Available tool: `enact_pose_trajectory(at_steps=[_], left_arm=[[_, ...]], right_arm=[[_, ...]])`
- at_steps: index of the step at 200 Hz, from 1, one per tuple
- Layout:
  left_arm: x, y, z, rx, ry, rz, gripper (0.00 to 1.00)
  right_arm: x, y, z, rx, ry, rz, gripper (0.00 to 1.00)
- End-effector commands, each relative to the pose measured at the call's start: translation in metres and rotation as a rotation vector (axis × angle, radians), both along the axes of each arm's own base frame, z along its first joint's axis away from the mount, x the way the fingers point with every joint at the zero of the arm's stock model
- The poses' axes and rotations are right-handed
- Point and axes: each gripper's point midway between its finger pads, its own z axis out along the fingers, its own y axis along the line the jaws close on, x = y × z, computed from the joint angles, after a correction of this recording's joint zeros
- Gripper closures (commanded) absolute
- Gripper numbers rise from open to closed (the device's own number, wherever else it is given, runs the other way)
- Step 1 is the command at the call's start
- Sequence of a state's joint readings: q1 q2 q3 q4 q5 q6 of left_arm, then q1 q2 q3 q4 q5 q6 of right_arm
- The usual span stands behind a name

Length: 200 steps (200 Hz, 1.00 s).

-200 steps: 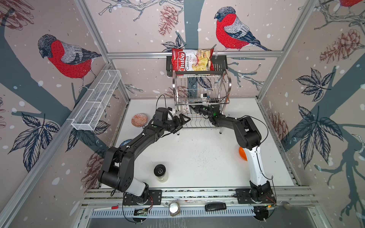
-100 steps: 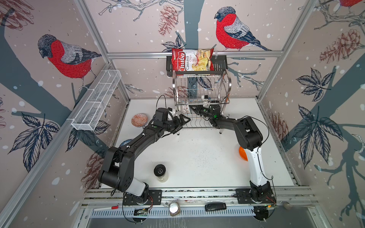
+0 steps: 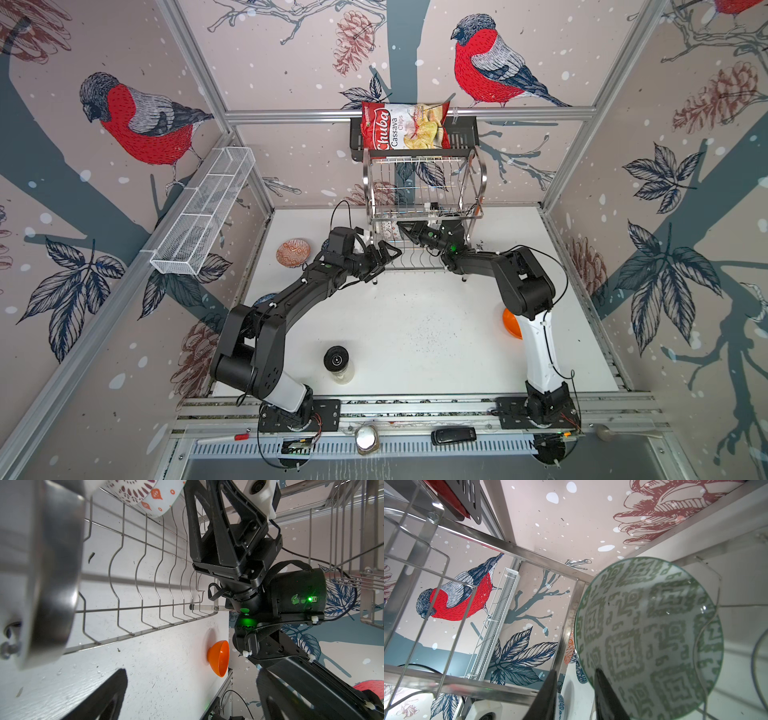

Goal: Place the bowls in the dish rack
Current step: 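Settle the green-patterned bowl in the rack and open the right gripper, then draw the right gripper out of the rack while the left gripper backs away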

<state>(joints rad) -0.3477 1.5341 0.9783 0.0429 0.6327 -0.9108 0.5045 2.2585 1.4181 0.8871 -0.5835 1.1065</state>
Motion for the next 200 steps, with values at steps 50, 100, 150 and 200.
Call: enact_pose_trajectory(at_steps=[50, 100, 150, 200], left_arm=[[0.000, 0.001, 0.008, -0.009, -0.036, -0.022, 0.03], [0.003, 0.006, 0.013, -0.010, -0.046, -0.019, 0.03], [0.001, 0.010, 0.015, -0.005, -0.050, -0.020, 0.03], [-0.002, 0.014, 0.018, -0.004, -0.060, -0.013, 0.03]], right_arm=[[-0.014, -0.001, 0.015, 0.019, -0.036, 0.000, 0.66], [-0.024, -0.005, 0.011, 0.008, -0.025, -0.005, 0.63], [-0.035, -0.007, 0.011, 0.007, -0.022, -0.003, 0.62], [-0.051, -0.007, 0.009, 0.001, -0.016, 0.006, 0.61]])
